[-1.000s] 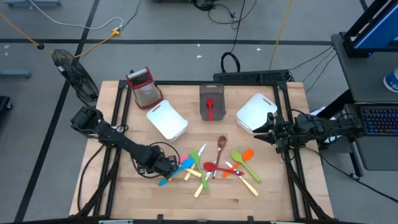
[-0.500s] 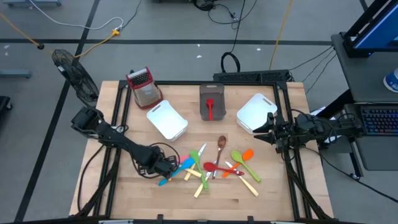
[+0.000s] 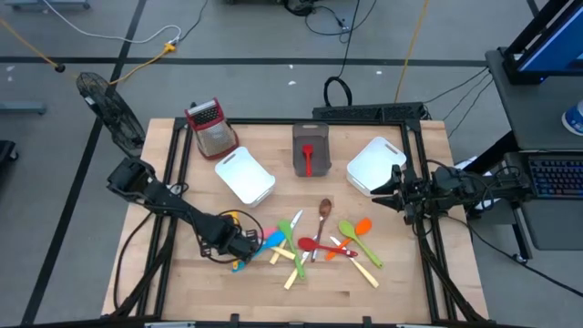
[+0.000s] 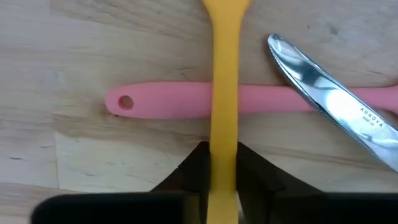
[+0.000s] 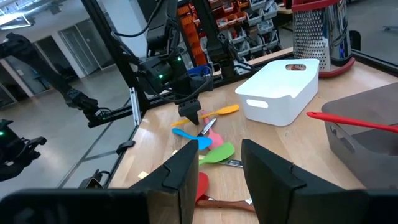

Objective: Pick & Place Kitchen Items
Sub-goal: Put the yellow spatula into the black bin

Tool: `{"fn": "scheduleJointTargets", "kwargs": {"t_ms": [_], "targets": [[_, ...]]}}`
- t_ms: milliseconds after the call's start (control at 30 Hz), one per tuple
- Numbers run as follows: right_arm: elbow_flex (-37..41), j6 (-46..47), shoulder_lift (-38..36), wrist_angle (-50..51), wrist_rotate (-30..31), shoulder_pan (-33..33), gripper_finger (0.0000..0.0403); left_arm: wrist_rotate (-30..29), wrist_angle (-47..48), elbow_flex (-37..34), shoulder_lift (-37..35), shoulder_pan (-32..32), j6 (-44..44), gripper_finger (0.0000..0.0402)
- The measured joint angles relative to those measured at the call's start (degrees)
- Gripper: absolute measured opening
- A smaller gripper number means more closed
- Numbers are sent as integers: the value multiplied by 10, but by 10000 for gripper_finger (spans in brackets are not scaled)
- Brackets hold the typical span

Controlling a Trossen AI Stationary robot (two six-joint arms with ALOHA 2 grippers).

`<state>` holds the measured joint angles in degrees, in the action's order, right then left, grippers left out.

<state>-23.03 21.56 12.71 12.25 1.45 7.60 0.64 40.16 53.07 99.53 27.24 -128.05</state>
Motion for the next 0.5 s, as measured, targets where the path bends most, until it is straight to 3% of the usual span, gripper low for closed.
{"fn": "scheduleJointTargets", "kwargs": {"t_ms": [133, 500], "targets": [[0, 0, 0, 0, 0, 0, 114, -7, 4, -1, -12, 0, -5, 23], [0, 0, 0, 0, 0, 0, 114, -13, 5, -3, -24, 6, -14, 23]]}}
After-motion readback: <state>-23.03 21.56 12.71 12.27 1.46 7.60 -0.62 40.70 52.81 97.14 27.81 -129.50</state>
